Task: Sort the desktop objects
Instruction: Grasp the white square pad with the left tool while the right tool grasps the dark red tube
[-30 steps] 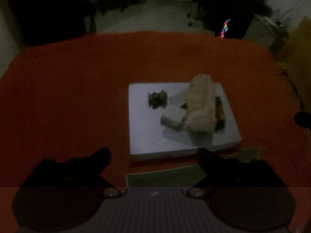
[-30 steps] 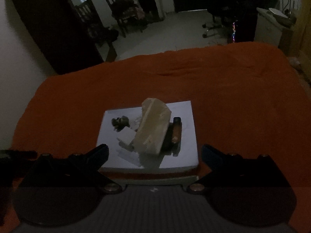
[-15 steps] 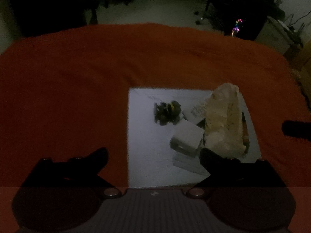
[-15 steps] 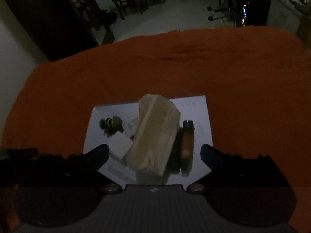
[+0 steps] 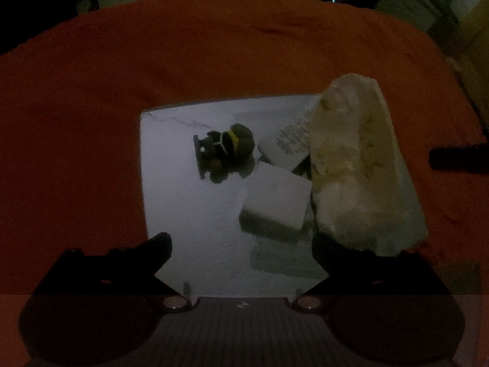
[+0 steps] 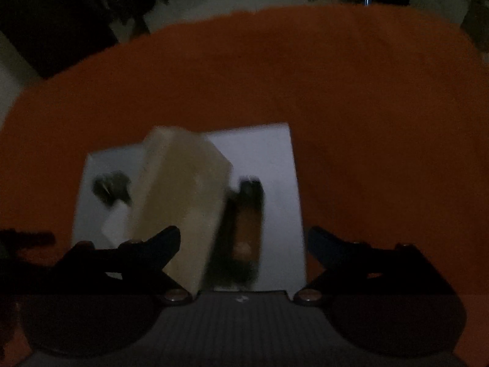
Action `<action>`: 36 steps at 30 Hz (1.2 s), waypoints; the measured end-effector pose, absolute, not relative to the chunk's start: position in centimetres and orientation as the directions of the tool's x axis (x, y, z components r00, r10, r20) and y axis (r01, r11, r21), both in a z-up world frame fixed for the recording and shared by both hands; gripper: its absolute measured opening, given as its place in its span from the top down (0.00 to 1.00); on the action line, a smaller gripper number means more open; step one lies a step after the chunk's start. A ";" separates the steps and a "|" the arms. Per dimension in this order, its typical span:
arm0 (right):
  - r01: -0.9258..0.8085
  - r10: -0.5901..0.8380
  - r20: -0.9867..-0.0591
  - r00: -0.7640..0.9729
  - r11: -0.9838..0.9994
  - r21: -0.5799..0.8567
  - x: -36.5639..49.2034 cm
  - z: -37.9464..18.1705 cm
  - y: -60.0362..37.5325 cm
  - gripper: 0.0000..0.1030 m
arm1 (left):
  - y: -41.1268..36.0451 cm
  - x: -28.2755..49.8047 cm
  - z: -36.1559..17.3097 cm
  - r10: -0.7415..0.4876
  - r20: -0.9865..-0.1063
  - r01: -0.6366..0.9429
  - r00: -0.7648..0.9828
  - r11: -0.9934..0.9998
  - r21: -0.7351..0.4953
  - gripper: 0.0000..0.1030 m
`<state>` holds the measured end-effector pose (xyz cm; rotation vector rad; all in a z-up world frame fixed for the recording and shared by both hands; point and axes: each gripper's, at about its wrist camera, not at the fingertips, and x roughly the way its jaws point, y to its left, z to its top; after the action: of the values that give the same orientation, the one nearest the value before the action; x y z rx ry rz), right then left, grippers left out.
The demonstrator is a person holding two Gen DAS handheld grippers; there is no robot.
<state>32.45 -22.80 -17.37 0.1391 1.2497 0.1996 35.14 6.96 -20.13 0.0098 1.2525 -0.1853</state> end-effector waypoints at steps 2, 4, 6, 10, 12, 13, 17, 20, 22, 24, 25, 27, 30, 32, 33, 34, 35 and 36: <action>-0.085 0.183 -0.934 0.308 0.983 0.165 32.4 -18.1 -23.1 0.19 | 6.8 35.9 -20.7 -0.145 -0.940 0.144 0.309 0.984 -0.105 0.04; -0.086 0.166 -0.940 0.300 0.985 0.146 32.7 -18.8 -23.3 0.26 | 6.2 36.7 -21.1 -0.139 -0.936 0.147 0.324 0.984 -0.095 0.04; -0.060 0.185 -0.942 0.282 0.983 0.175 33.3 -19.6 -23.9 0.38 | 5.7 37.3 -21.3 -0.149 -0.929 0.164 0.337 0.982 -0.098 0.04; -0.027 0.166 -0.953 0.252 0.986 0.165 34.2 -20.9 -24.4 0.53 | 4.3 37.8 -21.9 -0.149 -0.928 0.201 0.342 0.976 -0.082 0.04; -0.033 0.170 -0.958 0.232 0.985 0.167 34.5 -21.2 -24.4 0.59 | 3.6 37.9 -22.3 -0.144 -0.930 0.221 0.339 0.973 -0.070 0.04; -0.037 0.178 -0.957 0.228 0.984 0.175 34.7 -21.3 -24.2 0.61 | 3.2 38.0 -22.4 -0.141 -0.929 0.236 0.343 0.970 -0.060 0.04; -0.041 0.188 -0.954 0.233 0.982 0.183 35.2 -21.7 -23.6 0.61 | 1.9 38.2 -23.3 -0.108 -0.926 0.291 0.363 0.957 0.002 0.04; -0.041 0.197 -0.957 0.214 0.980 0.192 35.3 -22.0 -23.1 0.61 | 1.5 38.3 -23.7 -0.114 -0.933 0.295 0.342 0.955 -0.008 0.04; -0.041 0.202 -0.956 0.211 0.979 0.198 35.4 -22.0 -22.7 0.61 | 1.4 38.3 -23.8 -0.107 -0.936 0.296 0.336 0.955 -0.003 0.07; -0.048 0.206 -0.955 0.213 0.979 0.200 35.4 -21.9 -22.2 0.61 | 1.3 38.3 -24.2 -0.089 -0.944 0.305 0.317 0.952 0.012 0.19; -0.055 0.210 -0.955 0.209 0.978 0.203 35.5 -22.0 -22.0 0.61 | 1.4 38.3 -24.4 -0.081 -0.949 0.304 0.306 0.952 0.017 0.29; -0.050 0.217 -0.953 0.211 0.976 0.211 35.5 -22.2 -21.7 0.61 | 1.8 38.4 -24.7 -0.085 -0.954 0.289 0.287 0.957 0.002 0.33; -0.053 0.202 -0.953 0.225 0.979 0.195 35.1 -22.1 -21.2 0.61 | 2.7 38.5 -24.5 -0.107 -0.952 0.263 0.288 0.964 -0.029 0.45; -0.080 0.199 -0.951 0.236 0.980 0.185 34.9 -21.9 -21.0 0.67 | 3.2 38.5 -24.2 -0.100 -0.950 0.261 0.295 0.965 -0.021 0.45; -0.081 0.204 -0.952 0.230 0.978 0.191 34.8 -21.9 -21.1 0.71 | 3.5 38.5 -24.2 -0.103 -0.952 0.256 0.290 0.966 -0.027 0.45; -0.082 0.210 -0.952 0.223 0.977 0.197 34.6 -21.8 -21.2 0.74 | 3.9 38.4 -24.1 -0.104 -0.953 0.252 0.284 0.967 -0.031 0.45; -0.083 0.216 -0.952 0.217 0.976 0.202 34.5 -21.8 -21.4 0.76 | 4.3 38.4 -24.0 -0.103 -0.954 0.248 0.281 0.968 -0.031 0.46; -0.084 0.214 -0.954 0.207 0.976 0.201 34.5 -21.8 -21.5 0.76 | 4.7 38.2 -23.8 -0.103 -0.956 0.247 0.275 0.969 -0.034 0.46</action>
<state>34.47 -21.47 -21.79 0.1133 1.3467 0.2085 38.23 4.68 -23.82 0.1300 1.2710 -0.2361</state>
